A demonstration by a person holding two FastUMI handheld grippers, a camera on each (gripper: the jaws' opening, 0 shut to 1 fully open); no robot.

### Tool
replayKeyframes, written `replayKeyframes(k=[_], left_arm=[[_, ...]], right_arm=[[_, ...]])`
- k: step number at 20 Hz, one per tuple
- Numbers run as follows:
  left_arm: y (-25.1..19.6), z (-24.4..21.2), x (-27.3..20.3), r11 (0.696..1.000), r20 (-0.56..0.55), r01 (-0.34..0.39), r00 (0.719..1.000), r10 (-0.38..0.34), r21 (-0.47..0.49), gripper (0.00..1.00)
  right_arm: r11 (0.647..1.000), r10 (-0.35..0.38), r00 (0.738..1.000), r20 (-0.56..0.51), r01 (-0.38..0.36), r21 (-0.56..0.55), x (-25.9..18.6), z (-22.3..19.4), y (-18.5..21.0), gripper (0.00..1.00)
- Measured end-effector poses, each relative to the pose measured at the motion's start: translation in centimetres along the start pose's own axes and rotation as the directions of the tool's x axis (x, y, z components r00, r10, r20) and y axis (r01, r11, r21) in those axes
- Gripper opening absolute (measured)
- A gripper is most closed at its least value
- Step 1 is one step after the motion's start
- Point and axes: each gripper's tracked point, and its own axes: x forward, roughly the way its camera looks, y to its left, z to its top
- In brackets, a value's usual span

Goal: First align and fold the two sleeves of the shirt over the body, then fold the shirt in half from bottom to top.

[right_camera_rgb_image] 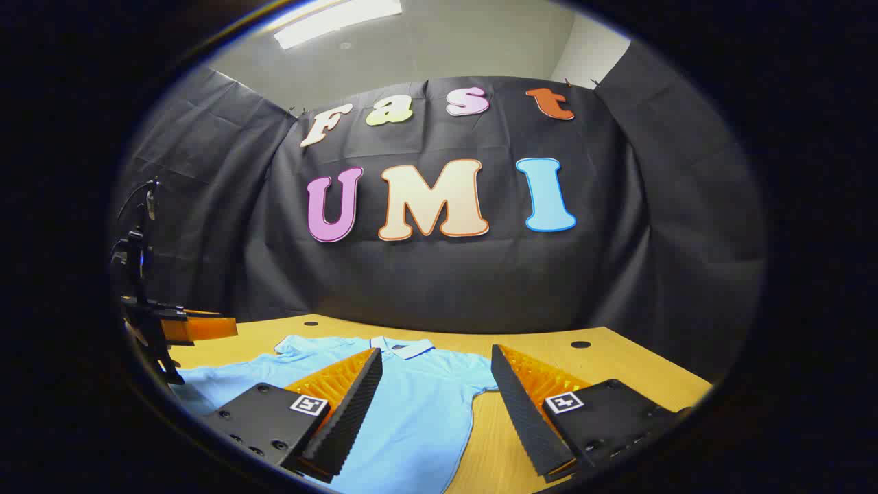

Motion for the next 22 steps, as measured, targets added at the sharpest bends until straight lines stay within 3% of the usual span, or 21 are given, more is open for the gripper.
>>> replayKeyframes(k=[6,12,16,22], left_arm=[[0.7,0.0,0.2,1.0,-0.001,-0.001,1.0,0.001,0.004,0.95],[1.0,-0.7,0.5,1.0,-0.021,0.006,1.0,-0.007,-0.016,0.95],[1.6,-1.1,0.8,1.0,-0.034,-0.004,0.999,0.003,-0.022,0.95],[1.9,-1.3,1.0,1.0,-0.038,-0.006,0.999,0.006,-0.019,0.95]], right_arm=[[1.0,0.004,0.995,-0.096,-0.002,0.018,1.0,-2.0,-0.6,0.99],[0.999,0.003,0.99,-0.139,0.004,0.05,2.8,-0.6,-1.2,0.99],[1.0,0.002,0.988,-0.154,0.0,0.01,5.5,0.7,-1.5,0.99],[0.998,-0.042,0.968,-0.247,0.028,-0.06,11.0,-1.6,-4.6,1.0]])
